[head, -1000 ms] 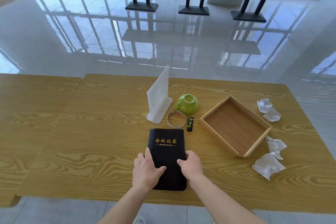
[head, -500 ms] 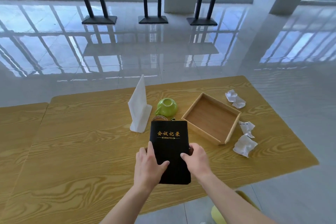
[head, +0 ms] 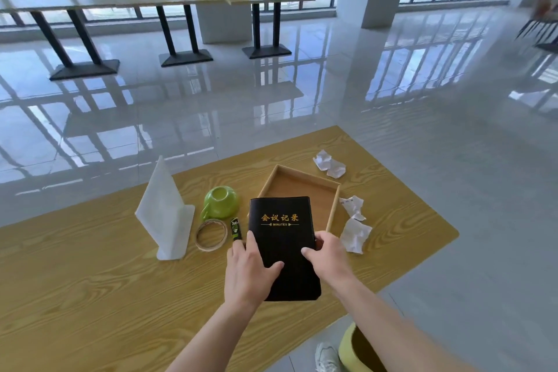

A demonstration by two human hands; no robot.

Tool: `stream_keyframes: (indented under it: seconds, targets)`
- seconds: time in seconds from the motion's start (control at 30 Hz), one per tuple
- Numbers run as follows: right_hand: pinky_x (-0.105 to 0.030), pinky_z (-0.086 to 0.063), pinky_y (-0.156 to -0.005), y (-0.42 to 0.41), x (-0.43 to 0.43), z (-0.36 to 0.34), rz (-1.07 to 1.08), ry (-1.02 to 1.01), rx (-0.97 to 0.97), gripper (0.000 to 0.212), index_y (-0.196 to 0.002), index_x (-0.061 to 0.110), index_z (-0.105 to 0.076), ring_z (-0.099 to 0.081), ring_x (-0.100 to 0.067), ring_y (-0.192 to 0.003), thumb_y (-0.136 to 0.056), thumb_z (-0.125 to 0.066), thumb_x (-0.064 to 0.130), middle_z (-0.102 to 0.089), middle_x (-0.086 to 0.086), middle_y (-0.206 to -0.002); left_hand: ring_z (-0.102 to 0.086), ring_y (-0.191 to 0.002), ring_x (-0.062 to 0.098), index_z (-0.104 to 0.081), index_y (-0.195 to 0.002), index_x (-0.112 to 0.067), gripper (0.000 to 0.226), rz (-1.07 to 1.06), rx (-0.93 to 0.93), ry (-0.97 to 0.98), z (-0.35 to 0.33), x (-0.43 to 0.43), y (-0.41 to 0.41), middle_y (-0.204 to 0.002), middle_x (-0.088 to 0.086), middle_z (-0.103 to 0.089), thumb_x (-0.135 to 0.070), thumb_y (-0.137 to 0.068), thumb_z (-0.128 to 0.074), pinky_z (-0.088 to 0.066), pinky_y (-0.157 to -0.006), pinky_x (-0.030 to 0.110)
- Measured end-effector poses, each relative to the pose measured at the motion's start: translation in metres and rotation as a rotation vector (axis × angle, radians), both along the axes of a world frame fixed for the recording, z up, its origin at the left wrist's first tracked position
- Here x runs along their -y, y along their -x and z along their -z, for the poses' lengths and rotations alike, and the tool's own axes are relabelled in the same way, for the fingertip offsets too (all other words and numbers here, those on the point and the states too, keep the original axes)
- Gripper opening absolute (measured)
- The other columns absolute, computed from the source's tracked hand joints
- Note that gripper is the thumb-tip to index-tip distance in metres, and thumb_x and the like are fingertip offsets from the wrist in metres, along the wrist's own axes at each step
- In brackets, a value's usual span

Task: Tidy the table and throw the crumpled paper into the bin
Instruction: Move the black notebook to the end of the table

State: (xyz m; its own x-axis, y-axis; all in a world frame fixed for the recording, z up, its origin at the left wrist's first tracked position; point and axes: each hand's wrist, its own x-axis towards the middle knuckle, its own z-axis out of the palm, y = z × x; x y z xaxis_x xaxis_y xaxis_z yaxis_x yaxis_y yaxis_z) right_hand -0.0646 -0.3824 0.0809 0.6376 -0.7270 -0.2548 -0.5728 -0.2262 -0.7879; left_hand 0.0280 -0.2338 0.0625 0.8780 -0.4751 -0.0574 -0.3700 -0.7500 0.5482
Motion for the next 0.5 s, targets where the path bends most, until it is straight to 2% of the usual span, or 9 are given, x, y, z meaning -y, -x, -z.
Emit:
stream_keyframes:
  seconds: [0.17, 0.3, 0.5]
  targets:
    - [-0.023, -0.053, -0.070, -0.005, 0.078, -0.001, 0.015, -0.007, -0.004, 0.025, -0.110, 0.016, -0.066, -0.064, -0.013, -0.091, -0.086, -0.070, 0.019, -0.069, 0.002, -0.102, -0.042, -0.119, 0.022, -0.023, -0.151, -0.016, 0.095, -0.002, 0.010, 0.006, -0.005, 0.072, 0.000, -0.123, 0.005, -0.048, -0.060, -0.079, -0.066, -0.039, -0.099, 0.031]
    - [-0.037, -0.058, -0.082, -0.008, 0.140, -0.003, 0.013, -0.064, 0.019, 0.019, -0.100, 0.021, -0.070, -0.067, -0.011, -0.086, -0.082, -0.071, 0.017, -0.072, 0.008, -0.091, -0.040, -0.120, 0.020, -0.020, -0.153, -0.015, 0.098, -0.022, -0.012, 0.018, -0.006, 0.132, -0.001, -0.124, 0.003, -0.046, -0.061, -0.080, -0.065, -0.037, -0.101, 0.029]
    - [-0.039, -0.058, -0.080, -0.012, 0.217, -0.006, 0.016, -0.072, 0.037, 0.013, -0.092, 0.024, -0.068, -0.066, -0.012, -0.086, -0.082, -0.070, 0.016, -0.071, 0.006, -0.091, -0.042, -0.115, 0.020, -0.028, -0.149, -0.016, 0.091, -0.027, -0.026, -0.002, -0.011, 0.209, -0.001, -0.117, 0.003, -0.046, -0.061, -0.079, -0.065, -0.039, -0.097, 0.028]
